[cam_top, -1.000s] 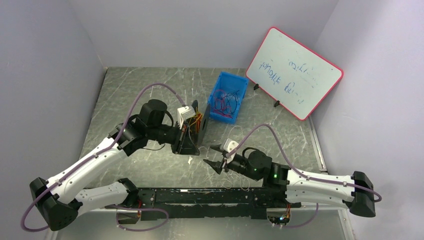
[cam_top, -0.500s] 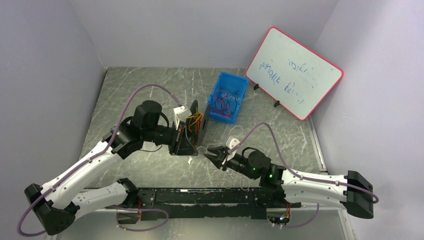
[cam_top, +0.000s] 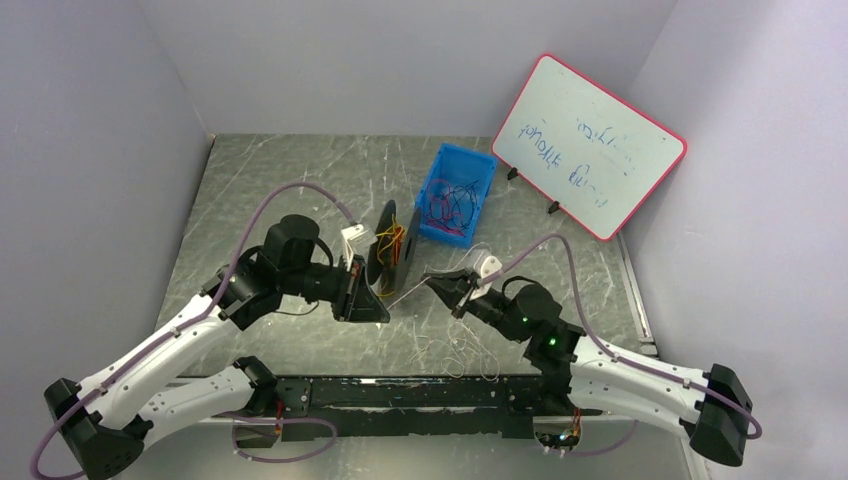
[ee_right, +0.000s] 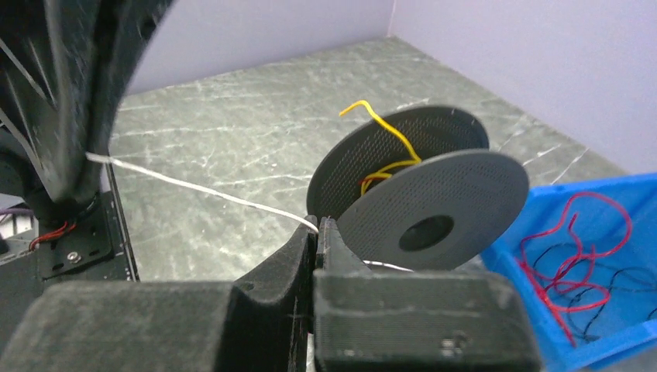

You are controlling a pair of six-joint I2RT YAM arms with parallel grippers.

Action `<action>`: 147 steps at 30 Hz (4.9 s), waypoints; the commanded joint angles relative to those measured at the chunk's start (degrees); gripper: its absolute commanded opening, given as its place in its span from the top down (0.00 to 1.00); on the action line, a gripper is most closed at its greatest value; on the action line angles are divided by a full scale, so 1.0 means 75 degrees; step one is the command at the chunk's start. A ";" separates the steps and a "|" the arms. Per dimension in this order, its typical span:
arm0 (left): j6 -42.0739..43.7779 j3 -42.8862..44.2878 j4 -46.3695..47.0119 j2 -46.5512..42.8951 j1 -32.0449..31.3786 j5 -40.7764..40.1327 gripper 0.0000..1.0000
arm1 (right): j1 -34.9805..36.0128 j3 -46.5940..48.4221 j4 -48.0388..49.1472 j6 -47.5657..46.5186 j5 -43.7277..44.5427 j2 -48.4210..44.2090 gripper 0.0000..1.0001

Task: Wrap the cables
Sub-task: Adjust the cable at the center of the board, then pick up the cable reel from the center of the board.

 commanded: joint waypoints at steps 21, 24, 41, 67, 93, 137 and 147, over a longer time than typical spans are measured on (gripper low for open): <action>0.0052 -0.0326 -0.0308 0.0292 -0.0041 -0.0650 0.77 | -0.0650 0.1418 -0.1238 -0.1327 0.0284 0.0160 1.00; 0.0074 -0.0075 -0.0430 0.0322 -0.0043 -0.1192 0.67 | -0.0654 0.1651 -0.1653 -0.1427 0.0325 0.0303 1.00; 0.0306 0.1885 -0.1904 0.0439 -0.0043 -0.6356 0.44 | -0.0652 0.3313 -0.3865 -0.2505 0.2300 0.1188 1.00; 0.1155 0.1396 -0.0278 0.1238 0.1958 -0.5193 0.36 | -0.1474 0.7407 -0.8741 -0.4659 -0.0599 0.4045 1.00; -0.0465 -0.3274 0.5144 -0.0194 0.1969 -0.3850 0.33 | -0.1063 0.9241 -0.9884 -0.4290 -0.0217 0.6389 1.00; 0.1574 -0.3960 0.6809 0.0662 -0.0562 -0.8066 0.40 | -0.1052 0.9391 -1.0133 -0.1907 -0.0095 0.7048 1.00; 0.1682 -0.3816 0.6793 0.0825 -0.0604 -0.8129 0.40 | -0.1053 0.9525 -1.0076 -0.1855 0.0122 0.7115 1.00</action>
